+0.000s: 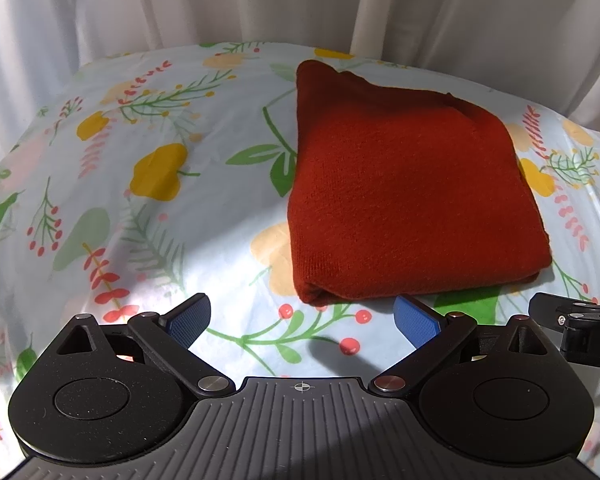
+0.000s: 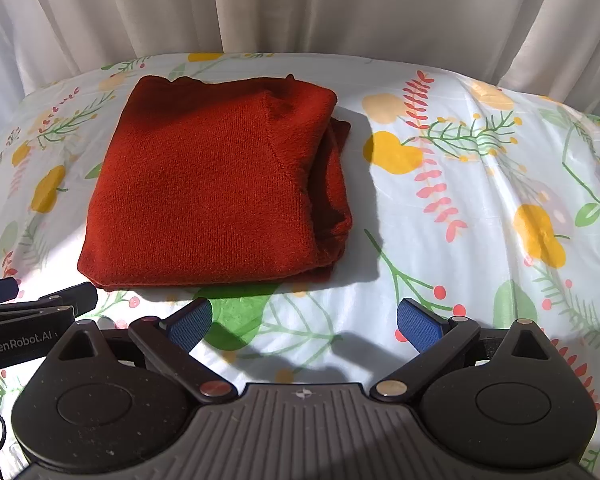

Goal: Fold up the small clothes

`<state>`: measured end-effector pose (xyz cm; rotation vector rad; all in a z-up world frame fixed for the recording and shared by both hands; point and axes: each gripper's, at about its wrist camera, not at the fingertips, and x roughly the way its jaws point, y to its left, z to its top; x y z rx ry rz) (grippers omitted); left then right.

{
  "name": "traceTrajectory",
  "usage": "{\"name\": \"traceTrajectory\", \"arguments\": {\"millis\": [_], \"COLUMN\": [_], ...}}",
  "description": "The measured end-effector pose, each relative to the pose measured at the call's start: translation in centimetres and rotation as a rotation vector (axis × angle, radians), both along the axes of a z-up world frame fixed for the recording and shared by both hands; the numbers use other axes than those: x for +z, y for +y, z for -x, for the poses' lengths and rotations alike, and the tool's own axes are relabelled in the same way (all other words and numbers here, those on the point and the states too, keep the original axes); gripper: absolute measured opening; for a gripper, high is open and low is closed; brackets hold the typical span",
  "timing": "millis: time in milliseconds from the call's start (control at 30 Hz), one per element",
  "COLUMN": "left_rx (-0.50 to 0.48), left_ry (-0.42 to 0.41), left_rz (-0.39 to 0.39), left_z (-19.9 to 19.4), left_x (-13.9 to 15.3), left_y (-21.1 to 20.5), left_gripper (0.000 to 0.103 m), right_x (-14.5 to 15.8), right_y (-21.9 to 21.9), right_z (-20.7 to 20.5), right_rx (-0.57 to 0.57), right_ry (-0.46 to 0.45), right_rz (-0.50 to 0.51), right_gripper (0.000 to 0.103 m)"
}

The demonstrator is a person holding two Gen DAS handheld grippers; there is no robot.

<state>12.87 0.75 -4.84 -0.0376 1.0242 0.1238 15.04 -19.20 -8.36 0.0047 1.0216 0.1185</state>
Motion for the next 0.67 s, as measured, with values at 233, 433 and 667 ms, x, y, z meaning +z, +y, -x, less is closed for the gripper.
{"name": "traceTrajectory", "arguments": {"millis": [233,433,667], "left_rx": [-0.015,-0.029,-0.024], "left_ry": [-0.023,-0.010,0.001], "left_rz": [-0.025,-0.013,-0.011], "left_z": [0.03,-0.03,-0.04], "left_x": [0.20,-0.05,-0.06], "left_y": [-0.36,-0.47,-0.25], "left_gripper": [0.101,0.101,0.101], "right_x": [-0.02,-0.05,0.02], "right_y": [0.04,-0.02,-0.03], "right_z": [-0.05,0.00,0.05], "right_rx": [-0.006,-0.017,-0.021], "right_ry": [0.000,0.001,-0.002], "right_rz": [0.001,0.005,0.010], "right_gripper": [0.099,0.099,0.099]}}
